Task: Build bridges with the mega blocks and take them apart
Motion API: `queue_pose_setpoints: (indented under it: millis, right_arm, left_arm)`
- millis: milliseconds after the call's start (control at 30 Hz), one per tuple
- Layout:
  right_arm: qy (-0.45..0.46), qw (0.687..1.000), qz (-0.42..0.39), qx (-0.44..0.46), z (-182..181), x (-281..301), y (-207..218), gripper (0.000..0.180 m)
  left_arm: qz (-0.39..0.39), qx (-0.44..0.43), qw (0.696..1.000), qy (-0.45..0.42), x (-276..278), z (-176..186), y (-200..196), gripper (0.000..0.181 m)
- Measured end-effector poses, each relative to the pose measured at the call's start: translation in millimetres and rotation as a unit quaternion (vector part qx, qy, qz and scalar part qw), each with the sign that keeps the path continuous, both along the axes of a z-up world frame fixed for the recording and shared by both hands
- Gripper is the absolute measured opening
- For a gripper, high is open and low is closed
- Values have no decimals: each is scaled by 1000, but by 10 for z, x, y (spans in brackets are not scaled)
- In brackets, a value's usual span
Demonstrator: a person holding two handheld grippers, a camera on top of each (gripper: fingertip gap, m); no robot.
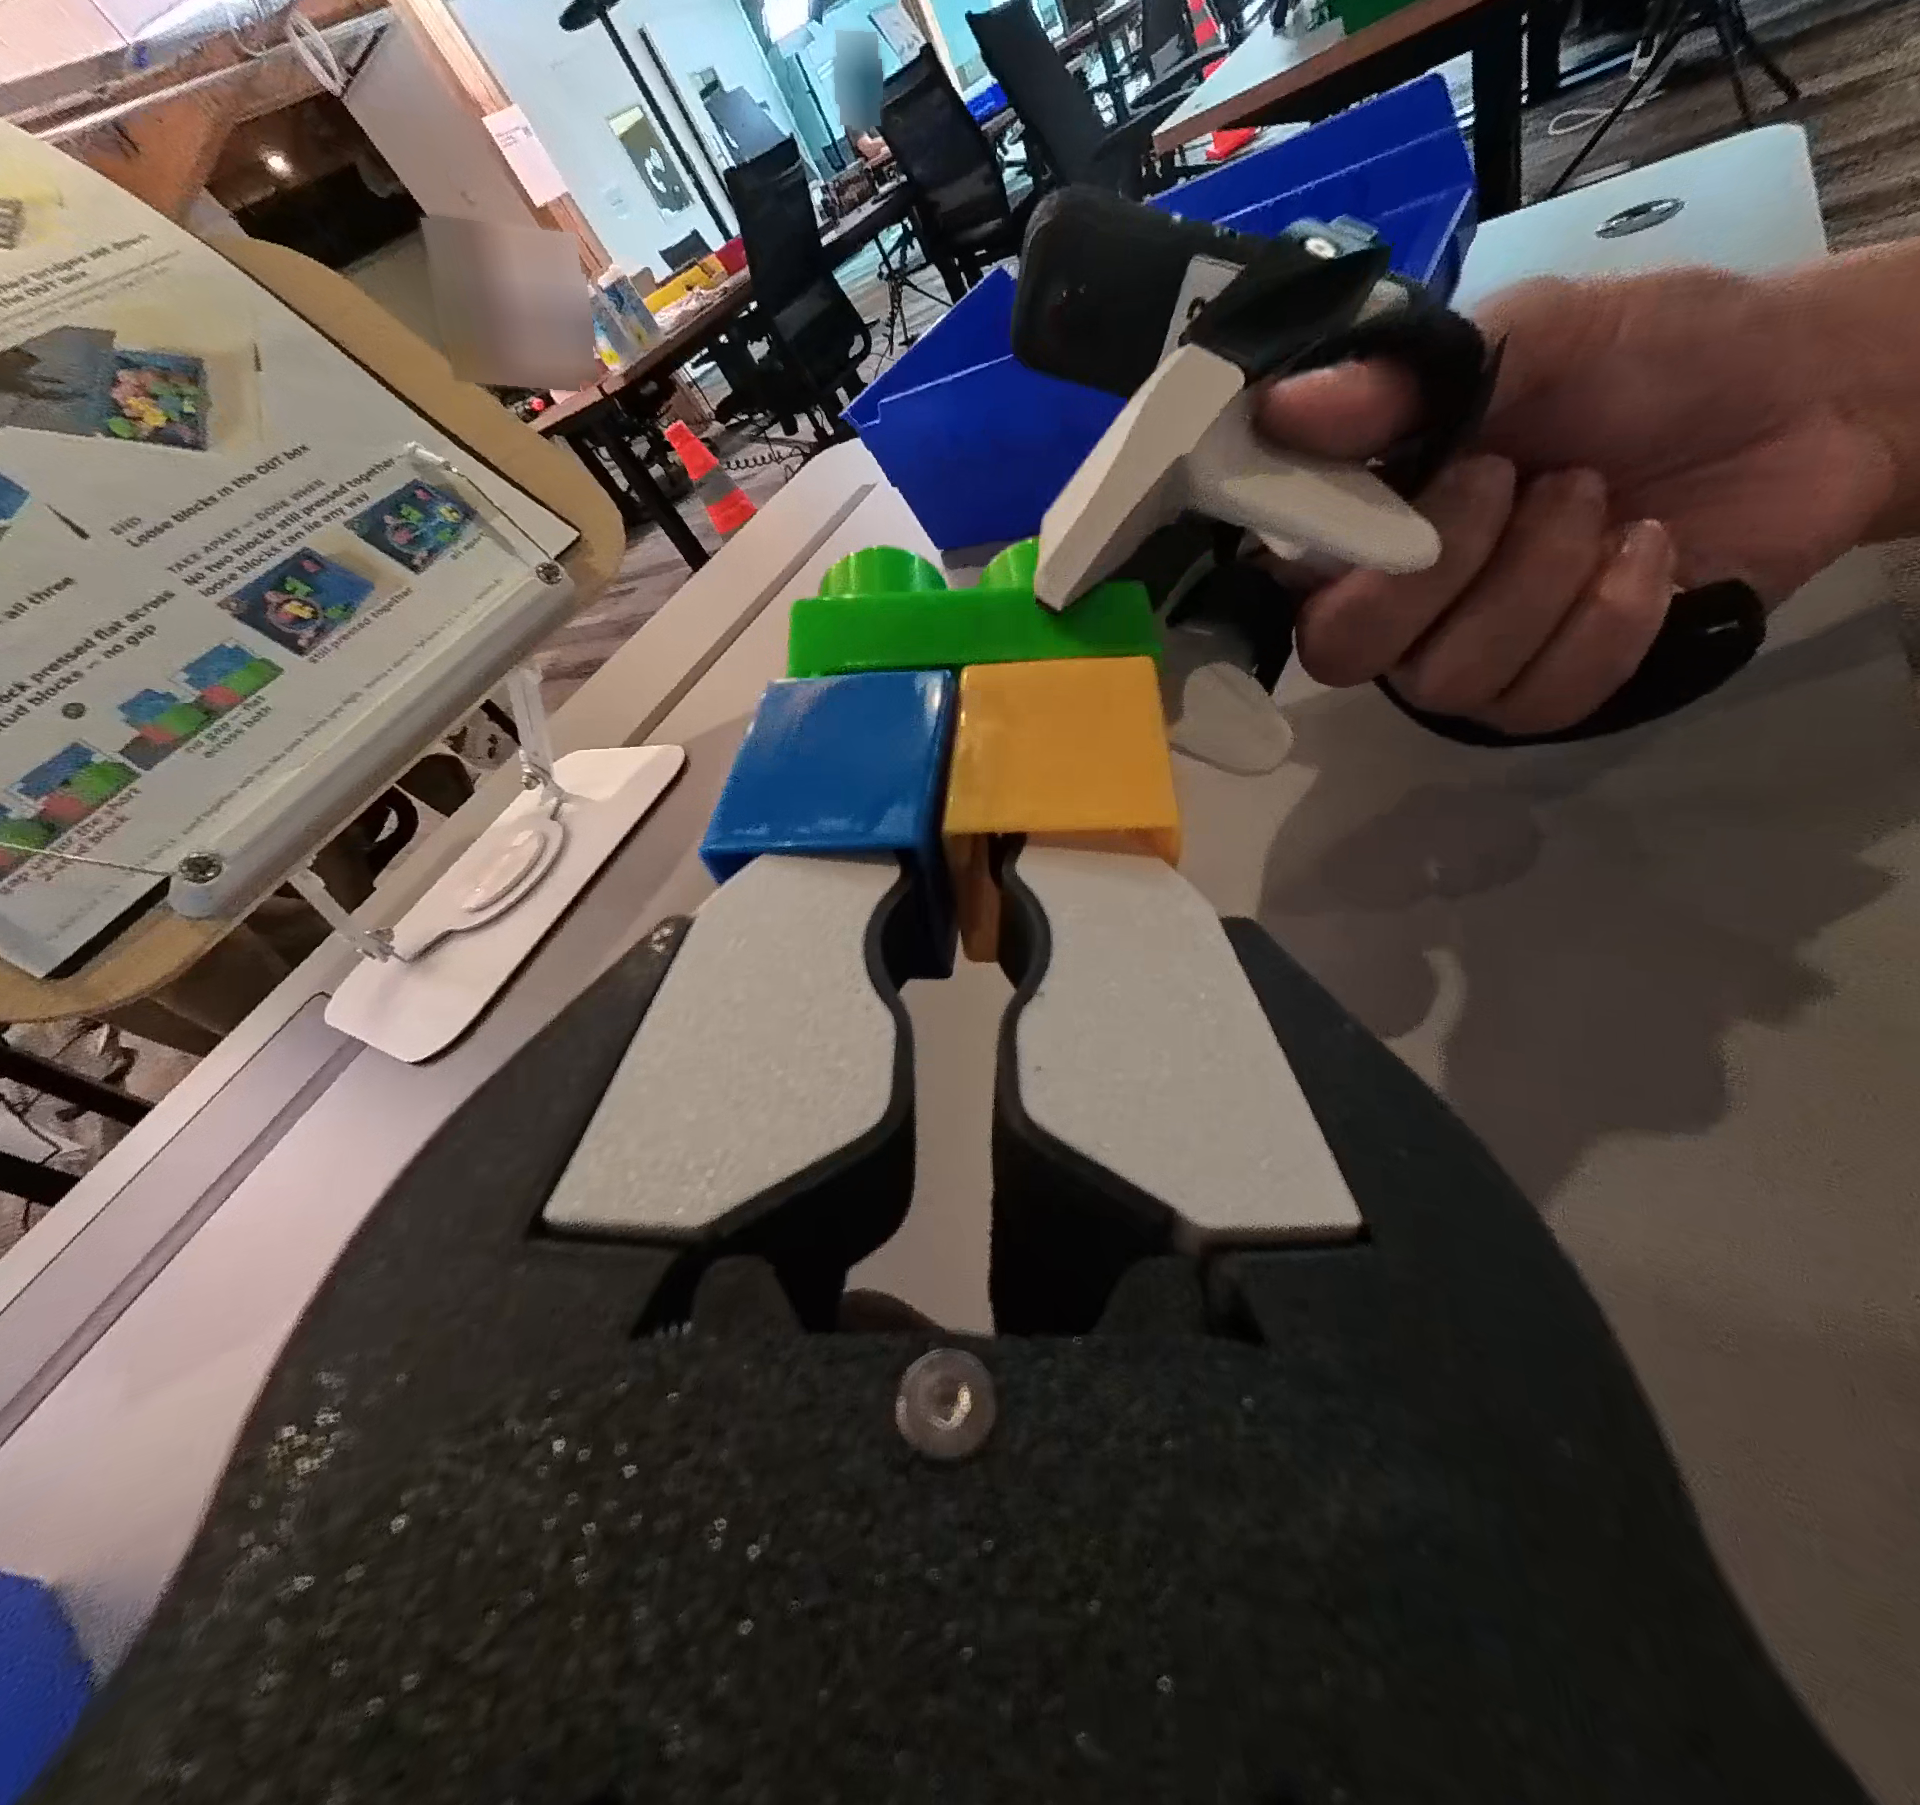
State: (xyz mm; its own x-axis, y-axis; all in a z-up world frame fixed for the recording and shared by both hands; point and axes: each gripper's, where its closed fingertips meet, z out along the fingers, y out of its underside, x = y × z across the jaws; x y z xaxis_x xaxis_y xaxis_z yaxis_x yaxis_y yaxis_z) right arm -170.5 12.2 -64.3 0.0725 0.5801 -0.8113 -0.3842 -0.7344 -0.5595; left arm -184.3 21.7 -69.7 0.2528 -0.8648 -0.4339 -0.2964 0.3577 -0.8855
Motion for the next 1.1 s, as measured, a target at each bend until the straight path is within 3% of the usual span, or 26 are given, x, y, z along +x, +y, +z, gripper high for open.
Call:
queue_pose_setpoints:
  millis: [367,733,867,1100]
  right_arm:
    - [54,997,-23,-40,-115,23,23,34]
    - [41,997,64,-30,42,105,-73,39]
    - [-36,995,90,9,68,112,-79,46]
    - [-44,991,130,12,77,26,-121,32]
  left_arm:
    - [30,-3,1000,-4,57,-118,9,9]
    - [-18,58,998,28,53,-9,-126,9]
    - [-27,67,997,37,36,10,-151,9]
    - [-55,76,995,45,42,36,-228,9]
